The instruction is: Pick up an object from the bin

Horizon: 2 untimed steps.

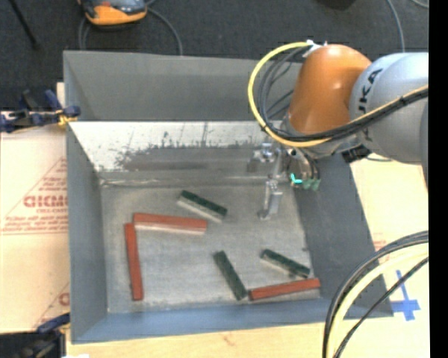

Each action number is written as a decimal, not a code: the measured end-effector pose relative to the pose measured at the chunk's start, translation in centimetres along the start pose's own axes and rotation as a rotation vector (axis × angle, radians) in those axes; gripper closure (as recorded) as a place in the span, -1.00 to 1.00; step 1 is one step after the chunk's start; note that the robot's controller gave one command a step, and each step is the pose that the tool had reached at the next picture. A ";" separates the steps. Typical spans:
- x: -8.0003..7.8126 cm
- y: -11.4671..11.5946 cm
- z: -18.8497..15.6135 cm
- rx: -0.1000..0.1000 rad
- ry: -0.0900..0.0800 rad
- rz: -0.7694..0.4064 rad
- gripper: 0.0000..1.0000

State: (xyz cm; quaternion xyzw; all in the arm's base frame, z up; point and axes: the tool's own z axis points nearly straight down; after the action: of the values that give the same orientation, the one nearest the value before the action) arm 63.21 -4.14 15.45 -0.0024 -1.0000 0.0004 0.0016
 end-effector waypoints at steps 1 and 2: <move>0.0 0.0 -0.2 0.000 -0.002 0.000 -1.00; 4.3 -1.5 4.3 -0.002 -0.013 0.048 -1.00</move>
Offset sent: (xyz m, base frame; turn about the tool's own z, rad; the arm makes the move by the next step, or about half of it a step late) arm -0.0747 -0.0250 -0.0765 0.0837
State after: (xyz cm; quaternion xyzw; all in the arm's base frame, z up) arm 58.86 -5.60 11.15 -0.0262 -0.9996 -0.0005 -0.0052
